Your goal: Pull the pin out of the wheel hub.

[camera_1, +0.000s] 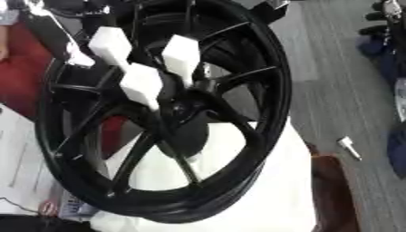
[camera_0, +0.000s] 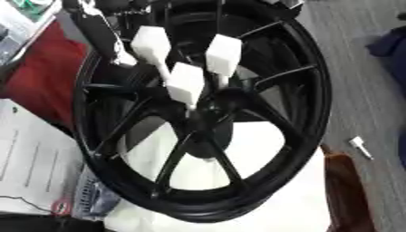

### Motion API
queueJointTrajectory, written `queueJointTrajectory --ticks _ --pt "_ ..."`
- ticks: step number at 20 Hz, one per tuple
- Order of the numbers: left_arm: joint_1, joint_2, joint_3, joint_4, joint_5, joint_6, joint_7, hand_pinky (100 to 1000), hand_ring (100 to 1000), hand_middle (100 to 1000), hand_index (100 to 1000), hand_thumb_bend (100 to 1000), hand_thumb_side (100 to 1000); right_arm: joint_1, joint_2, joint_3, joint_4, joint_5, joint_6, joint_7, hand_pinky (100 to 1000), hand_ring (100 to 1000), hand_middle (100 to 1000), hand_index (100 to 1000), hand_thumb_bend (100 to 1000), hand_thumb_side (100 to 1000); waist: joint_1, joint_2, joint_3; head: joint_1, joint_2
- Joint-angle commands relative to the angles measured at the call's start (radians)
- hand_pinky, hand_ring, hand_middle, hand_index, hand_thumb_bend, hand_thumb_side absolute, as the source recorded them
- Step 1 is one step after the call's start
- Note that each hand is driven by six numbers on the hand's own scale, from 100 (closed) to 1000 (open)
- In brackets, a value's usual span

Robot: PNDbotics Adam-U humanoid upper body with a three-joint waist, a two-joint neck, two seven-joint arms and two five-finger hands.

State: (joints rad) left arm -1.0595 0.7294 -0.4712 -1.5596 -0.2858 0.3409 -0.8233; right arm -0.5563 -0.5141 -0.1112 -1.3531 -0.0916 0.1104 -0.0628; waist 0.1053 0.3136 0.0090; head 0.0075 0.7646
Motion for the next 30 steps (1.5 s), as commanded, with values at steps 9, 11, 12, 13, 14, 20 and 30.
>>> queueJointTrajectory --ticks 9,11,12,13,14,20,30 --pt "0.048 0.192 0.255 -0.028 0.095 0.024 0.116 680 586 395 448 455 100 0.002 -0.036 -0.021 -0.005 -0.006 -0.004 -0.011 856 684 729 816 100 866 -0.004 -0.035 0.033 -0.03 0.005" --pt "0.106 0.24 0.318 -0.026 0.121 0.02 0.158 681 586 394 450 449 100 0.002 -0.039 -0.023 -0.006 -0.007 -0.005 -0.013 856 684 729 816 100 864 -0.005 -0.034 0.039 -0.042 0.005" --pt "0.141 0.264 0.35 -0.027 0.136 0.018 0.181 681 586 394 450 447 100 0.002 -0.041 -0.024 -0.006 -0.006 -0.005 -0.014 856 684 729 816 100 863 -0.005 -0.034 0.04 -0.048 0.005" --pt "0.182 0.288 0.382 -0.026 0.151 0.017 0.205 682 585 394 451 441 100 0.0 -0.044 -0.026 -0.007 -0.005 -0.006 -0.015 857 684 729 816 100 860 -0.006 -0.033 0.043 -0.055 0.001" --pt "0.229 0.312 0.417 -0.026 0.17 0.014 0.232 683 585 394 452 441 100 -0.002 -0.046 -0.028 -0.008 -0.004 -0.007 -0.016 857 684 729 816 100 858 -0.007 -0.032 0.047 -0.061 -0.002" --pt "0.53 0.386 0.6 -0.008 0.238 0.01 0.415 683 584 394 456 434 100 -0.01 -0.072 -0.047 -0.014 -0.002 -0.011 -0.03 858 685 730 817 100 850 -0.02 -0.015 0.067 -0.125 -0.015" --pt "0.733 0.25 0.694 0.015 0.263 -0.048 0.555 837 840 803 884 588 582 -0.004 -0.062 -0.07 0.015 -0.021 -0.02 -0.055 858 685 731 817 100 852 -0.062 -0.017 0.06 -0.132 -0.04"
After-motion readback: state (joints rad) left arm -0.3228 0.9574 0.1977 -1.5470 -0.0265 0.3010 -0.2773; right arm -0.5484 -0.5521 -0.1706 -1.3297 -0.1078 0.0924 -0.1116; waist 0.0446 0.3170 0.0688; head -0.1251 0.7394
